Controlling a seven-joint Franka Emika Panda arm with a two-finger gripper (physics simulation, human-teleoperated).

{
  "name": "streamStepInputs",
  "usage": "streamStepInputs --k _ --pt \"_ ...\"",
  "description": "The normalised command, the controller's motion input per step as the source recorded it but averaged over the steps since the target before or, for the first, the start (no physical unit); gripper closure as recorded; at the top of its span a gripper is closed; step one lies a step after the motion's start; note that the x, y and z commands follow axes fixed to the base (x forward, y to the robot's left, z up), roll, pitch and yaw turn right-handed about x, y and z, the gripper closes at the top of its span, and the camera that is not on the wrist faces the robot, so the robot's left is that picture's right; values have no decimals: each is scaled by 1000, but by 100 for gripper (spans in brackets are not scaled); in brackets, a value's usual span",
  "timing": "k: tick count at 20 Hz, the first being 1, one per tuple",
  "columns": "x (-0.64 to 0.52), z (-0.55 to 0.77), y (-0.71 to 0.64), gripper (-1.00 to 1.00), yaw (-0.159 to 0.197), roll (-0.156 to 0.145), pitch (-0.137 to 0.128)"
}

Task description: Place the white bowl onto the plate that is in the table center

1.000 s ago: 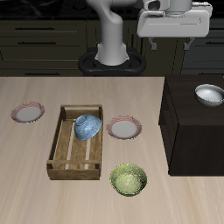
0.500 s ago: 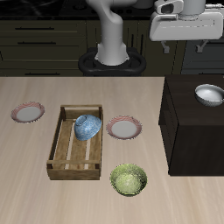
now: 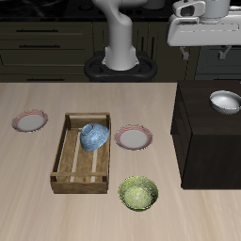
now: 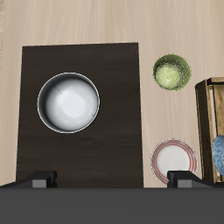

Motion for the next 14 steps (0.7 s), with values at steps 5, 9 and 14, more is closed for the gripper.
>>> streamStepInputs --k 5,9,14 --pt "155 13 27 -100 -20 -2 13" --pt "86 46 -7 -100 -2 -9 -12" --pt "119 28 40 -100 -5 -12 -3"
